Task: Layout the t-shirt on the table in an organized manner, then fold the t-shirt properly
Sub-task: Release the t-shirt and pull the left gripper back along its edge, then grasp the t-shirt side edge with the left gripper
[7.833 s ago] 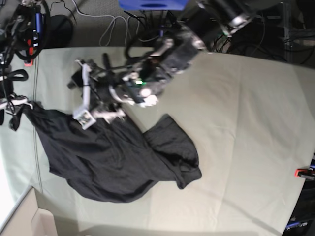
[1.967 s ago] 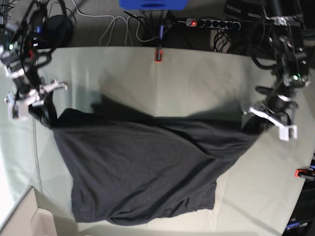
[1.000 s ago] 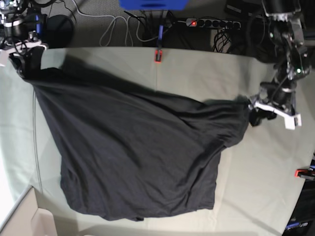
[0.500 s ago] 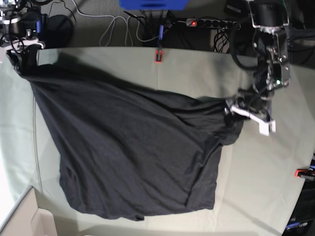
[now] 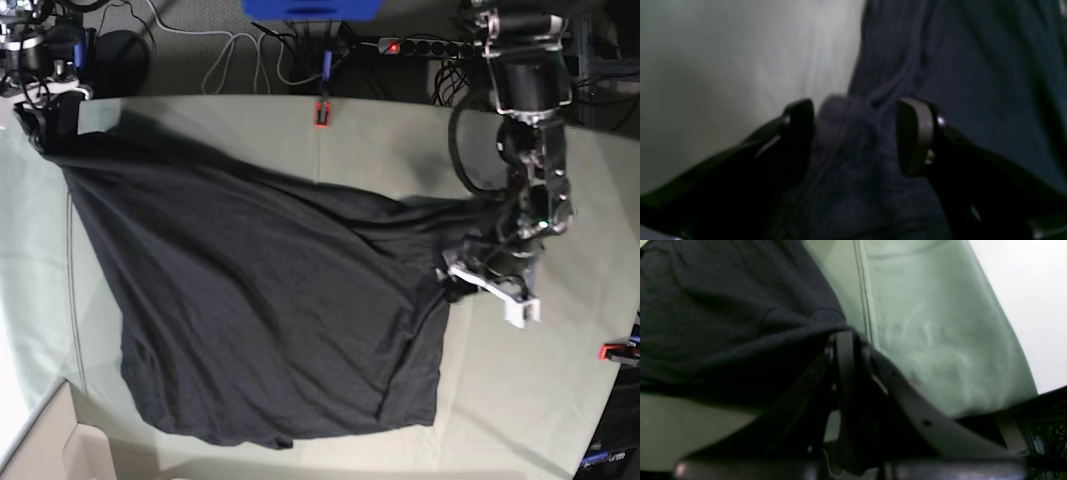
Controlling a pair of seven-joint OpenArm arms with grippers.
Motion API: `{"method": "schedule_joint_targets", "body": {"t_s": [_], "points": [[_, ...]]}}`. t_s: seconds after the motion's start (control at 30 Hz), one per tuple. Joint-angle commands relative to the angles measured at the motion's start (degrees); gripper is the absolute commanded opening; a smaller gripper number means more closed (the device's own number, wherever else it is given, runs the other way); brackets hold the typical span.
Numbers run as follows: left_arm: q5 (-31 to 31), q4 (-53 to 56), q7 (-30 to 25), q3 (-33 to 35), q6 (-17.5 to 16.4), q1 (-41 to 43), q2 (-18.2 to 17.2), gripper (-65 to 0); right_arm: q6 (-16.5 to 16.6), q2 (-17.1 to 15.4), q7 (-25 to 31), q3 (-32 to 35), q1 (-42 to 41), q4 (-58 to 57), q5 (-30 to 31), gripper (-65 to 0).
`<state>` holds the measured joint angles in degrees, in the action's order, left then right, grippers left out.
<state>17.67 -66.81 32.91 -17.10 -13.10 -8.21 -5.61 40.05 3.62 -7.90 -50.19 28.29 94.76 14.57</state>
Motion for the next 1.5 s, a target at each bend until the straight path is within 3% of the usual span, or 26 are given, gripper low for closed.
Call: {"method": "schedule_joint_targets", "body": {"t_s": [0.0,0.3,0.37,0.53,0.57,0.73,1.0,1.33,1.4,1.47], "points": [[0.1,0.1,-1.3,-0.2,0.0,-1.9,-0.1,-27.6,-0.1,-0.7,1.6,-0.5,0.4,0.9,0.9,-65.0],[-0.1,5.7,-1.3,0.0,0.0,-5.1,0.7,-29.0,-0.1,-0.8,1.6,-0.3,0.3,0.9,0.9,-65.0],[-0.1,5.8,-1.3,0.0,0.0,-5.1,0.7,-36.2,-0.1,-0.8,1.6,-0.2,0.3,0.9,0.9,-65.0],[0.0,5.4,-1.3,-0.2,-0.1,-5.0,0.7,-63.9,-0.1,-0.8,1.6,-0.2,0.3,0.9,0.9,-65.0],[0.1,5.1,-1.2,-0.2,-0.1,-4.9,0.6,-65.0,-0.1,-0.8,1.6,-0.2,0.3,0.9,0.9,-65.0],[0.3,-1.8,-0.9,-0.3,-0.1,-2.4,0.6,-65.0,-0.1,-0.8,1.6,-0.4,-0.6,0.8,0.9,-65.0],[0.2,-22.6,-0.8,-0.3,-0.1,9.4,0.8,-65.0,-0.1,-0.8,1.6,-0.2,-0.8,0.8,0.9,-65.0],[0.2,-20.0,-0.8,-3.8,-0.6,12.8,-1.1,-64.8,-0.1,-0.5,1.6,-0.1,-0.7,0.8,0.9,-65.0],[0.2,-19.6,-0.8,-4.0,-0.6,13.0,-1.1,-62.5,-0.1,-0.5,1.6,-0.1,-0.6,0.8,0.9,-65.0],[0.2,-19.5,-0.8,-4.0,-0.6,14.1,-1.1,-56.0,-0.1,-0.5,1.6,-0.1,-0.4,0.8,0.9,-65.0]]}}
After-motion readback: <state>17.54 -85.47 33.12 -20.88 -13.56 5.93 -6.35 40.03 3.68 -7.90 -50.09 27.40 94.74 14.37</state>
